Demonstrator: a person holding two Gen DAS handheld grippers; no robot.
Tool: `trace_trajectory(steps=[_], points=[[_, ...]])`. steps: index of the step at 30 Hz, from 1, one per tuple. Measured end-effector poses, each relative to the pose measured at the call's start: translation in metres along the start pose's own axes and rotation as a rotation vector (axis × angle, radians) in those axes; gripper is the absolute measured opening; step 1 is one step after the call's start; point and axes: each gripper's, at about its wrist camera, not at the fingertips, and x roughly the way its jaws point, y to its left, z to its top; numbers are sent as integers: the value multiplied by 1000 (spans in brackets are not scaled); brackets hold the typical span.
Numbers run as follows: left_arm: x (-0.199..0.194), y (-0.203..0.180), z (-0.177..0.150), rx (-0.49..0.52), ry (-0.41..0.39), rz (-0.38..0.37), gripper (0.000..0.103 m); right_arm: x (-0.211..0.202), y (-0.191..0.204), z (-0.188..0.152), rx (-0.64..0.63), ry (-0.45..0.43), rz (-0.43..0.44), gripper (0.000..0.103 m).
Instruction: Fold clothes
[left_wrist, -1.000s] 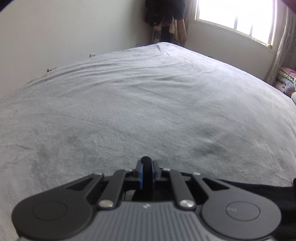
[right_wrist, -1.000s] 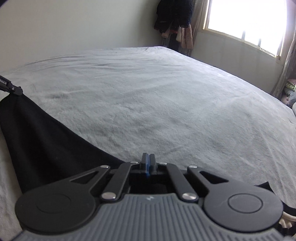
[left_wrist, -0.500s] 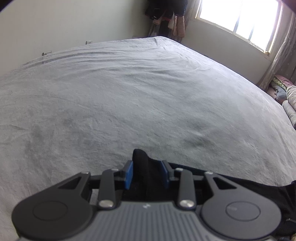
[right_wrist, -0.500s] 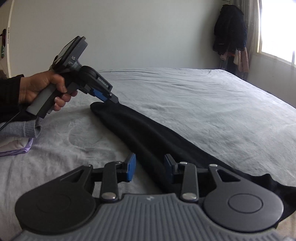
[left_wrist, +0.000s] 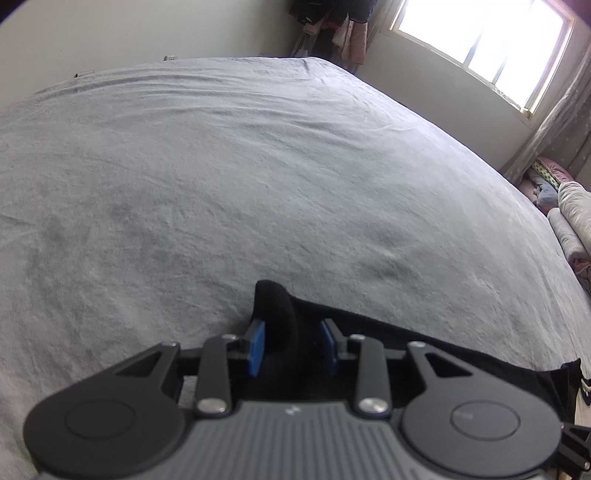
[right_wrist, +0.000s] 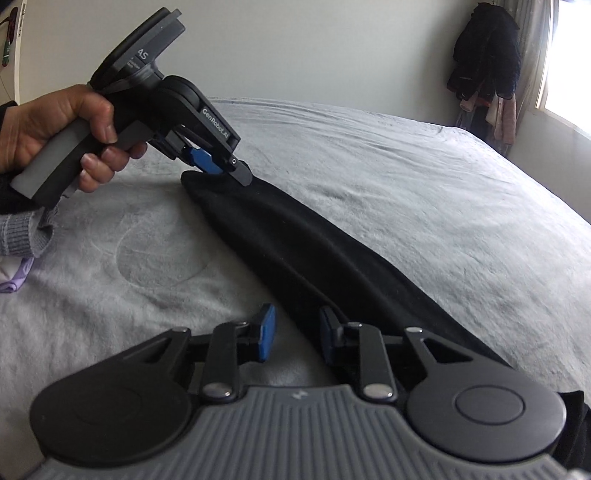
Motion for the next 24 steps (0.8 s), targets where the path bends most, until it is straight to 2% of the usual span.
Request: trace_trajectory(steps=[1,2,3,4,7,9,11,13,15,16,18,20,21,24], points=[[1,1,0,-7,1,-2,31,2,0,1,-9,4,-6,15],[2,1,0,-4,0,4,25,4,0,2,-17,8,-13,10],[3,1,0,0,-1,11,19,3,0,2,-16,10,-11,9],[3,1,0,3,-4,16,4,3,-1,2,-14,12,-9,9],[-4,1,2,-14,-54,-2,4,-8,-11,6,64,-13,53,2],[-11,0,3,-14,-102,-9,4,-8,-13,6,90,8,93,2],[-9,1,4,-20,-95,-1,4,-7,-14,5,115,29,133,2],[0,1,3,-10,-42,32,5,-7,-16,4,141,50,173,2],[5,-3,1,20,-23,58,7,-7,-17,3,167,71,213,6],[2,-7,0,35,-47,71,8,-10,-16,1,169,59,211,13],[-4,-13,0,65,-101,92,13,-16,-13,4,179,48,218,19],[-15,-16,0,93,-178,84,16,-26,-15,5,186,24,205,45],[-19,-17,-1,98,-202,62,16,-33,-18,5,188,6,190,49],[-23,-24,-3,140,-221,10,19,-52,-38,-2,205,-27,109,49]])
